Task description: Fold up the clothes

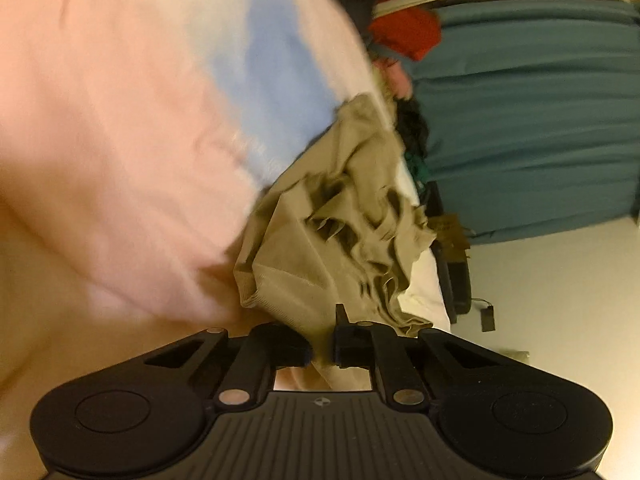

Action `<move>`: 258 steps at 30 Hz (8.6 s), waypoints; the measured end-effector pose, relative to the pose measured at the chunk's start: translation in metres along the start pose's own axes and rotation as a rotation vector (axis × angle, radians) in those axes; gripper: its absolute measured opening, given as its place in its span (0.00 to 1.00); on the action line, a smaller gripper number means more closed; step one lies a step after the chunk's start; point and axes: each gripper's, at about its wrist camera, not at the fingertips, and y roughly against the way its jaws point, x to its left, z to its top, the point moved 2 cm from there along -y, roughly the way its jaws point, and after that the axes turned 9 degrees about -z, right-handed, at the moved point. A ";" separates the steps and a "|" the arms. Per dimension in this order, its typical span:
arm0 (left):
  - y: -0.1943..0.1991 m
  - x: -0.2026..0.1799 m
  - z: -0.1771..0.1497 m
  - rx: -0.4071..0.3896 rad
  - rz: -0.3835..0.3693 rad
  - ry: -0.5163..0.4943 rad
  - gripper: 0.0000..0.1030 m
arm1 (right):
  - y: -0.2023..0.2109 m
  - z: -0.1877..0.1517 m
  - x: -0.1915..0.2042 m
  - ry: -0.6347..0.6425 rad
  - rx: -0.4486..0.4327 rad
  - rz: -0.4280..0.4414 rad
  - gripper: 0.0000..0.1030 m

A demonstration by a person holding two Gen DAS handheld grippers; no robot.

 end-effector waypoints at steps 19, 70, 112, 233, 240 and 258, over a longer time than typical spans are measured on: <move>0.196 -0.086 -0.107 -0.007 0.044 -0.095 0.07 | 0.162 -0.038 0.030 0.064 0.051 0.052 0.07; -0.053 -0.108 0.066 0.051 0.169 -0.579 0.83 | -0.088 0.031 0.047 0.138 0.031 0.041 0.82; -0.031 -0.067 -0.036 0.166 0.434 -0.895 0.93 | -0.062 -0.036 0.028 0.626 0.131 -0.276 0.28; 0.025 -0.025 0.020 0.028 -0.109 0.160 0.31 | 0.032 -0.010 0.010 -0.075 0.017 0.075 0.22; 0.030 -0.080 0.006 0.131 -0.039 0.144 0.30 | 0.062 0.018 -0.011 -0.272 0.057 0.053 0.22; -0.263 -0.313 -0.013 0.166 -0.196 -0.241 0.25 | 0.001 0.299 -0.009 -0.105 -0.392 -0.044 0.22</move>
